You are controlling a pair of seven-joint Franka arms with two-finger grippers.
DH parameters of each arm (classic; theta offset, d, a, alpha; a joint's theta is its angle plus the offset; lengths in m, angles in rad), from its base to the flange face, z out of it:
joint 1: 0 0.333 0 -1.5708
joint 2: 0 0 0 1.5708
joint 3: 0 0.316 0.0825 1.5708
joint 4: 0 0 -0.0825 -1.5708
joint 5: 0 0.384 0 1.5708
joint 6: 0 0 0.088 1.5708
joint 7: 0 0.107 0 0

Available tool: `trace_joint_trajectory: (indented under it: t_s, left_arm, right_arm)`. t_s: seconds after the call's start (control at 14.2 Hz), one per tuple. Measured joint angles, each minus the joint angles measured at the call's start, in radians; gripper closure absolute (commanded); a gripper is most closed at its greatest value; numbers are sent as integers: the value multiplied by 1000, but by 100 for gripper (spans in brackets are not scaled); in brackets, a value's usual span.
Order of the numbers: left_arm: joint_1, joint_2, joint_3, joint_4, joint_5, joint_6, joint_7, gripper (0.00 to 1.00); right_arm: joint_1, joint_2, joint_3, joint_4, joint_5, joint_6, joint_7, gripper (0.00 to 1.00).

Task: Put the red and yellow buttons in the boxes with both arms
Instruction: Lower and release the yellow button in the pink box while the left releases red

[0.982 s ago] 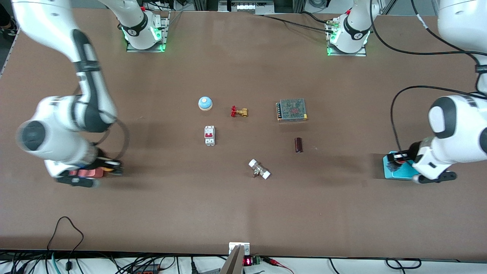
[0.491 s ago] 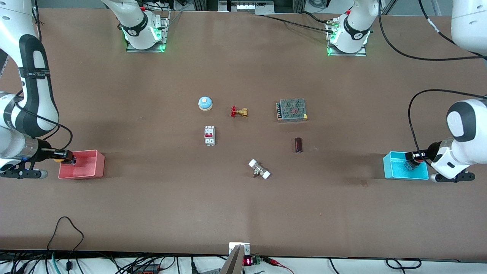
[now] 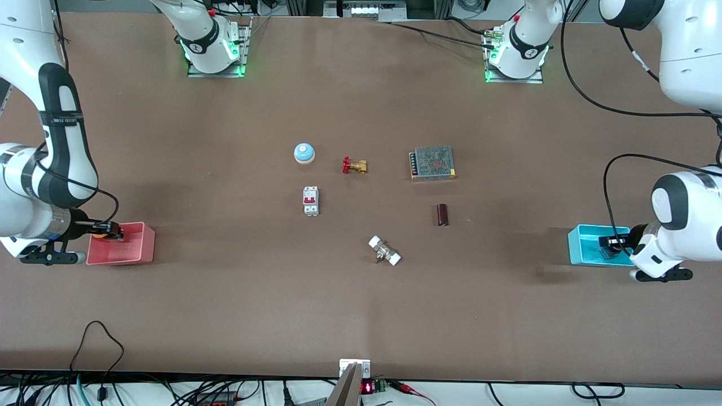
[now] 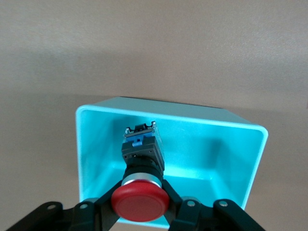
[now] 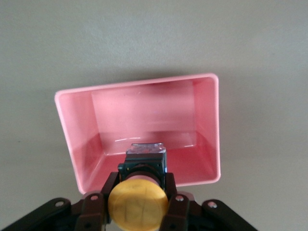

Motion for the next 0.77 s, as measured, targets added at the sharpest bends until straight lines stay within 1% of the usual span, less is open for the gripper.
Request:
trace_joint_trajectory:
  t_s: [0.14, 0.21, 0.28, 0.35, 0.42, 0.56, 0.63, 0.7, 0.77]
  left_arm:
    - [-4, 18, -1, 11, 0, 10, 0, 50]
    - [-5, 24, -2, 15, 0, 14, 0, 44]
    - [-6, 26, -2, 17, 0, 17, 0, 39]
    - [-6, 28, -3, 20, 0, 17, 0, 38]
    - [-6, 28, -3, 22, 0, 17, 0, 32]
    - [-6, 28, -5, 34, 0, 18, 0, 25]
    - [-7, 28, -8, 42, 0, 18, 0, 19]
    - [-8, 26, -11, 50, 0, 18, 0, 16]
    - [-8, 22, -12, 57, 0, 18, 0, 12]
  right_arm:
    - [0, 20, 1, 0, 0, 14, 0, 57]
    - [0, 30, 2, 0, 0, 32, 0, 57]
    - [0, 41, 2, 0, 0, 53, 0, 57]
    - [0, 52, 2, 0, 0, 73, 0, 57]
    - [0, 61, 3, 0, 0, 88, 0, 57]
    - [0, 79, 3, 0, 0, 114, 0, 56]
    - [0, 88, 3, 0, 0, 132, 0, 55]
    - [0, 95, 3, 0, 0, 147, 0, 48]
    - [0, 95, 3, 0, 0, 150, 0, 29]
